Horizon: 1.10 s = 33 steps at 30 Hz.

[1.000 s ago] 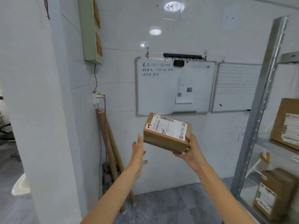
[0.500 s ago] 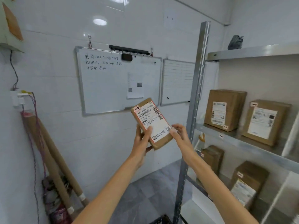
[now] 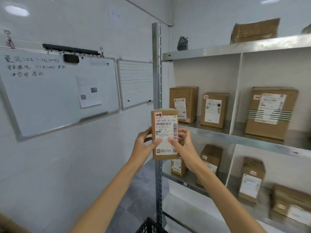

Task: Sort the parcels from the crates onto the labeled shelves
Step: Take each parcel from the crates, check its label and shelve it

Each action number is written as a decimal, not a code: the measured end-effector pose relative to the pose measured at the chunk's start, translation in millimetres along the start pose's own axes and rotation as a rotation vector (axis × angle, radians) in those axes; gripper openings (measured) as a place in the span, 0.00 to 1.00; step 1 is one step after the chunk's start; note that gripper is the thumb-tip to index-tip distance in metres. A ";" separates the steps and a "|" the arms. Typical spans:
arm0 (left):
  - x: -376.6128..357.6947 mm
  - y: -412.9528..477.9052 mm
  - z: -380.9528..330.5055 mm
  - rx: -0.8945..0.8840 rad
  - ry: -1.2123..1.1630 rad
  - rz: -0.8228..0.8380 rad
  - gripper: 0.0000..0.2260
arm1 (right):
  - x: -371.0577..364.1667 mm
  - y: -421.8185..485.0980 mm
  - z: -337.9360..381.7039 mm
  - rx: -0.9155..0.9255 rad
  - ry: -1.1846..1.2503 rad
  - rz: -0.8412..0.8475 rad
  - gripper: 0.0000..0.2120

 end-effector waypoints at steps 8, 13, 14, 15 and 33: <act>-90.3 -23.7 -5.1 -0.046 -0.123 0.300 0.22 | 64.3 -96.0 22.3 -0.034 -0.076 -0.301 0.16; -157.3 -53.0 -18.4 -0.017 -0.226 0.509 0.22 | 101.8 -174.8 40.2 -0.060 -0.126 -0.460 0.17; -171.7 -60.3 -21.7 -0.011 -0.256 0.561 0.22 | 109.5 -192.2 44.1 -0.065 -0.139 -0.493 0.17; -186.2 -68.1 -24.6 -0.007 -0.275 0.609 0.21 | 117.3 -209.8 48.7 -0.071 -0.153 -0.529 0.18; -461.0 -209.1 -128.6 -0.010 -0.399 1.076 0.22 | 270.1 -476.7 150.7 -0.029 -0.338 -0.978 0.20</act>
Point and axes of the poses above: each hand's wrist, its own y-axis towards the middle knuckle, its own x-axis out of the back of the hand, z = x × y, the point moved 1 cm from there along y, towards the middle knuckle, and after that the axes turned 10 degrees about z, right-handed, at the moved point
